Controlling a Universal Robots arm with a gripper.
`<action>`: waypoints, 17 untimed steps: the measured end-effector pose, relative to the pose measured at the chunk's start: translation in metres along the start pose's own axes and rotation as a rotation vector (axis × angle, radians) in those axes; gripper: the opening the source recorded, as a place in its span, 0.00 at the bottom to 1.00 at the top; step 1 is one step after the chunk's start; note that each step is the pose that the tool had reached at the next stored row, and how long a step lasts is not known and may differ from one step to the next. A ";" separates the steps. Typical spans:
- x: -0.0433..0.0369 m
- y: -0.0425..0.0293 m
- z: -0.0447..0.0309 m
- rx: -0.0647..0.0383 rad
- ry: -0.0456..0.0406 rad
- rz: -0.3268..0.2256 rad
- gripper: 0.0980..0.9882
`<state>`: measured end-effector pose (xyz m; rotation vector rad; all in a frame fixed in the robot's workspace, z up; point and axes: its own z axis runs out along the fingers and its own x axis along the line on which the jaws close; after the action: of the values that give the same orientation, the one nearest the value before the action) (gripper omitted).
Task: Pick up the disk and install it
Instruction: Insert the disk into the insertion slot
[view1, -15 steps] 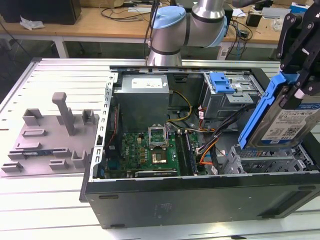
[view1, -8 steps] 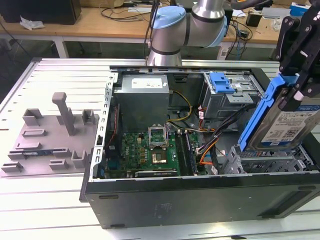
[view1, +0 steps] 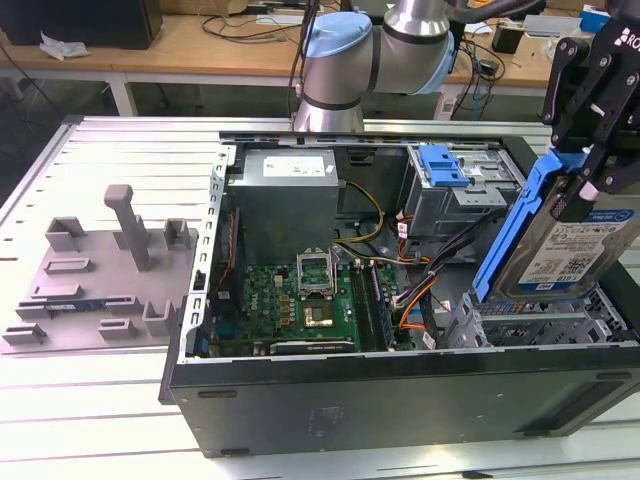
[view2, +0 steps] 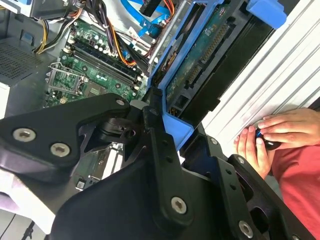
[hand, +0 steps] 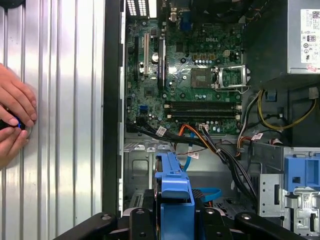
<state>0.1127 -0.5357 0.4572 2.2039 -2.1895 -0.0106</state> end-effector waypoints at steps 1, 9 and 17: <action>-0.0007 -0.0001 0.0008 0.000 0.0018 -0.001 0.30; -0.0020 -0.0014 0.0048 0.000 0.0076 -0.002 0.30; -0.0022 -0.0021 0.0232 0.000 0.0076 -0.002 0.30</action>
<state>0.1141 -0.5340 0.4339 2.2026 -2.1833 -0.0022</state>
